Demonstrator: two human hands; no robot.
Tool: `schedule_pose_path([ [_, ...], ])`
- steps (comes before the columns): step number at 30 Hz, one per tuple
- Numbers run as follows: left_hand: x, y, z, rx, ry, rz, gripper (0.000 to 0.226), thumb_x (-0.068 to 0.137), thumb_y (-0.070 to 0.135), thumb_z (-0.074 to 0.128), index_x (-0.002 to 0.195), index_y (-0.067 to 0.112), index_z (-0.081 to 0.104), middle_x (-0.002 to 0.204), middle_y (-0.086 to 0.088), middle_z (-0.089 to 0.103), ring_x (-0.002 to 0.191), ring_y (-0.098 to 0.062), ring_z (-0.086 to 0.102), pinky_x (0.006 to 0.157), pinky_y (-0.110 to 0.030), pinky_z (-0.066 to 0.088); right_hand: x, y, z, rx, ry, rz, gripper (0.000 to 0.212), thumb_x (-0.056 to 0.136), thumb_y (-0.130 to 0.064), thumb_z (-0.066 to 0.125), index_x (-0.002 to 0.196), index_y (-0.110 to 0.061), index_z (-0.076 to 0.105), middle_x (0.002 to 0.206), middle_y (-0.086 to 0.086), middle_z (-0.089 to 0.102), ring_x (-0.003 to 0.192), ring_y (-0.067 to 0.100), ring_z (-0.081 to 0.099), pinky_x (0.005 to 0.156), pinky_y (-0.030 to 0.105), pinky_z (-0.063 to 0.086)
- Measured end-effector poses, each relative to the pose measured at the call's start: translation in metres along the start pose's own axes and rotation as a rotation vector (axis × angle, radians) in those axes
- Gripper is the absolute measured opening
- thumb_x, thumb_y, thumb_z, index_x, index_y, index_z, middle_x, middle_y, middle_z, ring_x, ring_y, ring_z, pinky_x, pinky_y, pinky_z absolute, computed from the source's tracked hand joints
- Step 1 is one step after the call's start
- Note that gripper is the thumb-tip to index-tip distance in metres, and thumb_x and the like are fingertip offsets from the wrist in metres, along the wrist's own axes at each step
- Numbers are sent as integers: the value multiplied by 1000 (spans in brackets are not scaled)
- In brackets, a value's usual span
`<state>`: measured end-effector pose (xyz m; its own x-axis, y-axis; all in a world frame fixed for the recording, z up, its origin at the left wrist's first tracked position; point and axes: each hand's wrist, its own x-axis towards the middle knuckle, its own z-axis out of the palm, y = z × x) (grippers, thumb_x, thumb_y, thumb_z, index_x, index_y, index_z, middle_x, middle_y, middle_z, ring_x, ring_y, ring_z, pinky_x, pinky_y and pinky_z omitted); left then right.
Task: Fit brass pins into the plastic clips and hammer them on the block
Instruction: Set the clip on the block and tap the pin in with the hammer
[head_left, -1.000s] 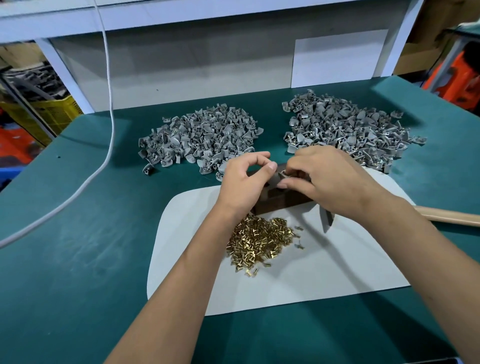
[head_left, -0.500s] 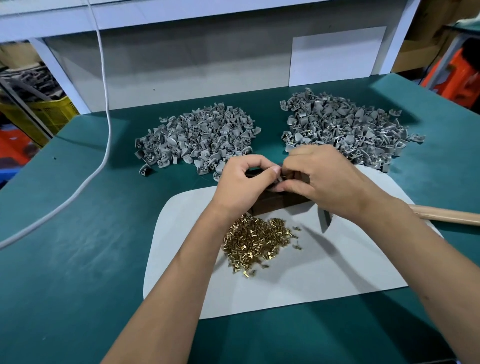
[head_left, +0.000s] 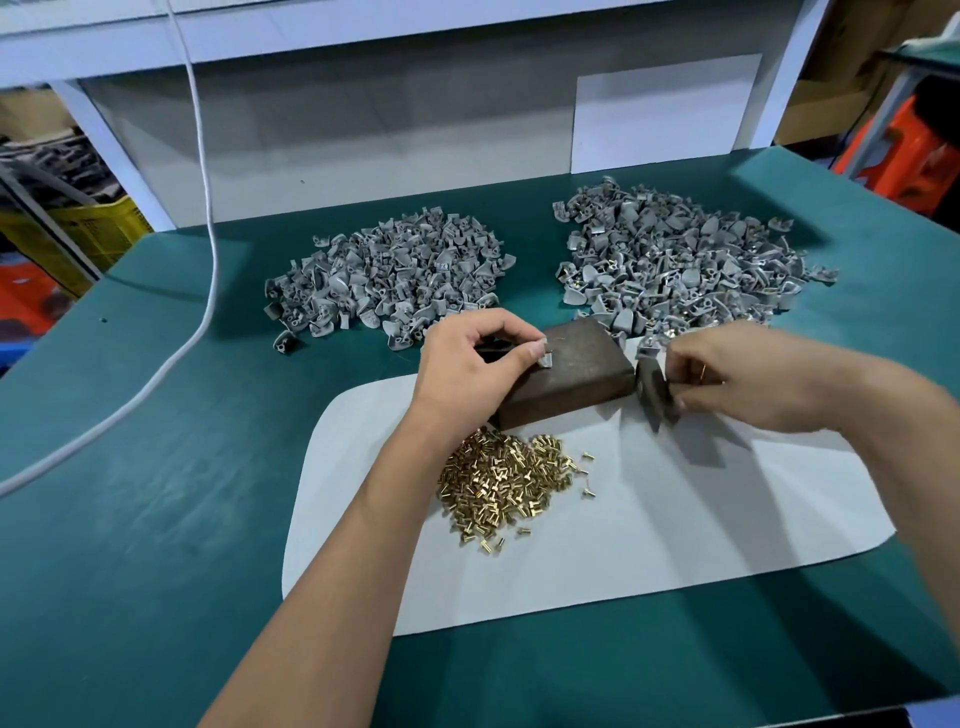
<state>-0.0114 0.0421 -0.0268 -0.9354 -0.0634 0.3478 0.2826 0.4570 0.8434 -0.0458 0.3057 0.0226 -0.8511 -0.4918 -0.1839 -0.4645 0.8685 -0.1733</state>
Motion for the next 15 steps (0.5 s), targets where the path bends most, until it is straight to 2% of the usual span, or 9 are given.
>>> schedule_pose_path([
  [2, 0, -1, -1, 2, 5, -2, 3, 86, 14, 81, 86, 18, 81, 85, 7, 76, 86, -12, 71, 85, -36, 57, -1, -1, -5, 153, 66, 4, 17, 99, -14, 59, 84, -23, 61, 74, -9, 67, 63, 4, 61, 58, 20, 43],
  [5, 0, -2, -3, 5, 26, 14, 3, 84, 15, 82, 87, 17, 83, 85, 7, 78, 85, -11, 72, 84, -36, 59, 1, -11, -11, 233, 254, -5, 24, 103, -20, 51, 81, -21, 58, 71, -9, 65, 67, 13, 62, 61, 33, 44],
  [6, 0, -2, -3, 4, 29, 16, 4, 84, 15, 82, 87, 16, 83, 86, 6, 78, 85, -11, 72, 84, -35, 59, 2, -15, -12, 232, 310, -8, 26, 104, -21, 50, 79, -21, 56, 72, -7, 64, 68, 15, 60, 60, 32, 43],
  [9, 0, -2, -2, 7, 32, 21, 5, 84, 13, 83, 88, 16, 84, 86, 5, 78, 85, -11, 72, 82, -32, 58, 4, -36, -11, 319, 432, -60, 29, 104, -21, 50, 75, -25, 51, 72, -6, 63, 64, 6, 57, 55, 22, 38],
  [10, 0, -1, -2, 6, 37, 26, 5, 83, 13, 83, 88, 15, 84, 86, 5, 78, 84, -11, 72, 81, -31, 57, 5, -43, -9, 330, 457, -87, 29, 104, -22, 50, 76, -26, 50, 73, -4, 64, 66, 10, 59, 59, 26, 42],
  [12, 0, -1, -1, -9, 41, 27, 7, 83, 11, 83, 87, 16, 84, 84, 5, 78, 82, -10, 73, 79, -28, 57, 8, -56, -5, 288, 506, -143, 21, 105, -26, 49, 84, -29, 50, 81, 0, 66, 74, 25, 61, 68, 39, 48],
  [15, 1, -3, -1, -41, 37, 2, 17, 81, 7, 84, 81, 24, 81, 79, 10, 76, 76, -5, 70, 74, -22, 54, 13, -69, 0, 205, 524, -196, 13, 105, -29, 46, 100, -24, 57, 92, 3, 66, 83, 31, 62, 74, 43, 50],
])
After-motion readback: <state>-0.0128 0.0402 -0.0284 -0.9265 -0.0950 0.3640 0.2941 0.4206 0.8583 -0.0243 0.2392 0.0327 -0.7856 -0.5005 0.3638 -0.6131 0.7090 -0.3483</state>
